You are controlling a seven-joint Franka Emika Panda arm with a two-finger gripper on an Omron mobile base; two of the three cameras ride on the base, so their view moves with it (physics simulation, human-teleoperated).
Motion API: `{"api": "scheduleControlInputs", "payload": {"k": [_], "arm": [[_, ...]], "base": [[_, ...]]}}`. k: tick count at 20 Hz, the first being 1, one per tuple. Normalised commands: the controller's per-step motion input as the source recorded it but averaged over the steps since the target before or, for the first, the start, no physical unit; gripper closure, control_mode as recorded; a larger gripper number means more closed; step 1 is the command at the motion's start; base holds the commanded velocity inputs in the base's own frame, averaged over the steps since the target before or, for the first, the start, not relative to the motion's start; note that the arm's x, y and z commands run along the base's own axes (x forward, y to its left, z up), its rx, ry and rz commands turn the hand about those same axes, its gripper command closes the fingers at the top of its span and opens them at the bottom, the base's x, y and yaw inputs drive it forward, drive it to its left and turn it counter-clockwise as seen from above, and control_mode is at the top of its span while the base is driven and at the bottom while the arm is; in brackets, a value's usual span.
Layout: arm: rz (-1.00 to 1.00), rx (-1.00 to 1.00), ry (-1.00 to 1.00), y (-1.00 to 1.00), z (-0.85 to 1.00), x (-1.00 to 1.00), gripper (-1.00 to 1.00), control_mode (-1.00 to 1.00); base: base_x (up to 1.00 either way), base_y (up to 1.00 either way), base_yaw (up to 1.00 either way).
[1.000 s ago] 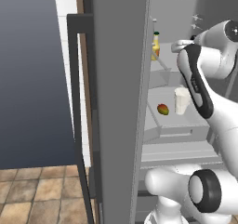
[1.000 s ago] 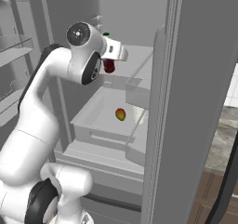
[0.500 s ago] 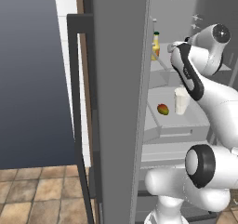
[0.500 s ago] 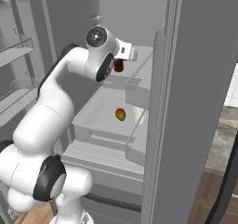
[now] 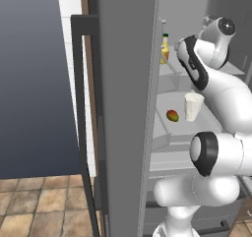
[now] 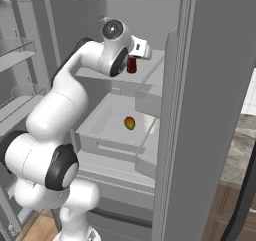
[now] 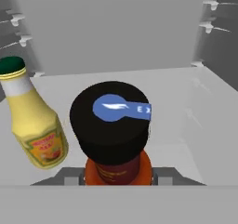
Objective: Place the mustard and condiment bottle from the counter to the top shelf of the fridge. If the existing items in the fridge are on the top shelf, move them to other shelves.
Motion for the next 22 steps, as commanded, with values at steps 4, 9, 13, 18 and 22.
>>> {"api": "scheduleControlInputs", "payload": {"k": [4,9,13,18,22], "arm": [[0.00,0.00,-0.02,0.00,-0.04,0.14,-1.00,-1.00],[0.00,0.00,0.00,0.00,0.00,0.00,-1.00,-1.00],[0.00,0.00,0.00,0.00,0.00,0.00,-1.00,-1.00],[0.00,0.00,-0.01,0.00,0.00,0.00,-1.00,-1.00],[0.00,0.00,-0.06,0.00,0.00,0.00,-1.00,-1.00]], "base": [[0.00,0.00,0.00],[0.00,0.00,0.00],[0.00,0.00,0.00],[0.00,0.00,0.00],[0.00,0.00,0.00]]}}
